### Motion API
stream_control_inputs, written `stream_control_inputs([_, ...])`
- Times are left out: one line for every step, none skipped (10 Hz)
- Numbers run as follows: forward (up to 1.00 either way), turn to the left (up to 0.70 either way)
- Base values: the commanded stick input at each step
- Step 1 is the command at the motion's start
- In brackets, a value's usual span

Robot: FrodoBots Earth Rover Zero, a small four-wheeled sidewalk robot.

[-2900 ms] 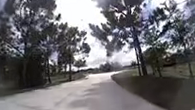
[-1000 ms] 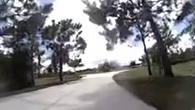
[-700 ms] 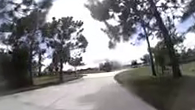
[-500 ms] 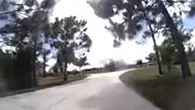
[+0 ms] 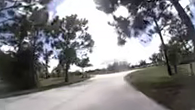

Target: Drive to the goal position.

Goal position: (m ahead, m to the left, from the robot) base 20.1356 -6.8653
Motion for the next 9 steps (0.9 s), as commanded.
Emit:
stream_control_inputs([1.0,0.0])
stream_control_inputs([1.0,0.0])
stream_control_inputs([1.0,0.0])
stream_control_inputs([1.0,0.0])
stream_control_inputs([1.0,0.0])
stream_control_inputs([1.0,0.0])
stream_control_inputs([1.0,0.0])
stream_control_inputs([1.0,0.0])
stream_control_inputs([1.0,0.0])
